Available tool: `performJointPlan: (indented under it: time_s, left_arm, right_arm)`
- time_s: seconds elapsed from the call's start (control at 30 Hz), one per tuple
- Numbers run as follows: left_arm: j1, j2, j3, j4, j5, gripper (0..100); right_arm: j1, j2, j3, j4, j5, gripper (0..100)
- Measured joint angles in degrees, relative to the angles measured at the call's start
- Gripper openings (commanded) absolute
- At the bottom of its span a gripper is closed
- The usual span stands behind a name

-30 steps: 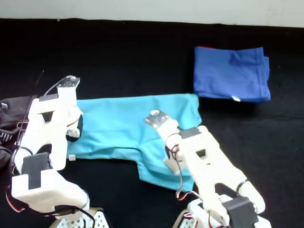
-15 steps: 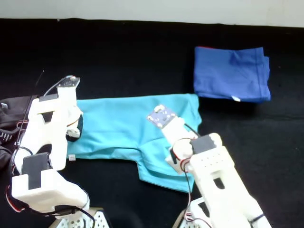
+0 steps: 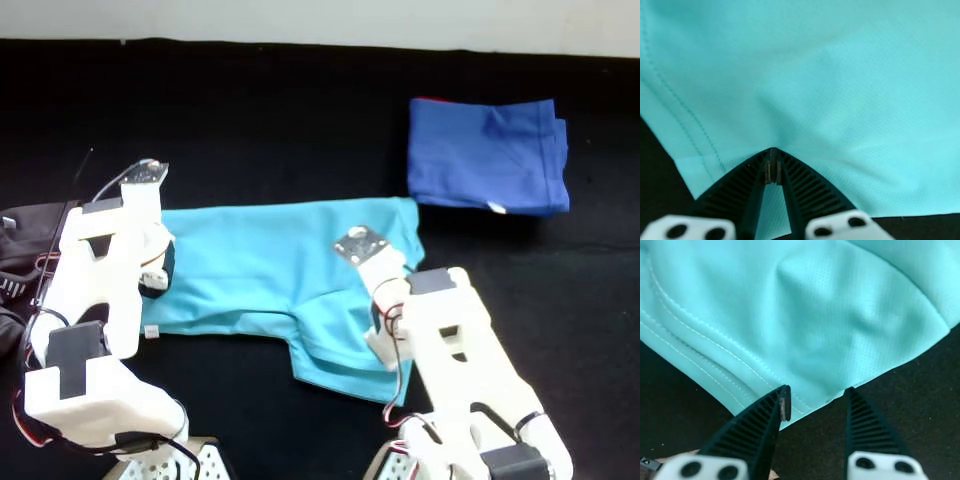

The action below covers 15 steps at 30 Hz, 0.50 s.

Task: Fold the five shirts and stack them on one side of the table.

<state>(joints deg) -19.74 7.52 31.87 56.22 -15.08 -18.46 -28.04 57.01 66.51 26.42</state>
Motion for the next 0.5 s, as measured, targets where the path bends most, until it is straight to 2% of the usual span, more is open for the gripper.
performJointPlan:
  time_s: [0.13, 0.5]
  left_arm:
    - [0.0, 0.0, 0.0, 0.0, 0.0, 1]
    - [0.0, 0.0, 0.0, 0.0, 0.0, 1]
  right_arm:
    - [0.4, 0.0, 0.0, -0.1, 0.0, 0.7]
    - [1.9, 0.0, 0.0, -0.9, 0.0, 0.5]
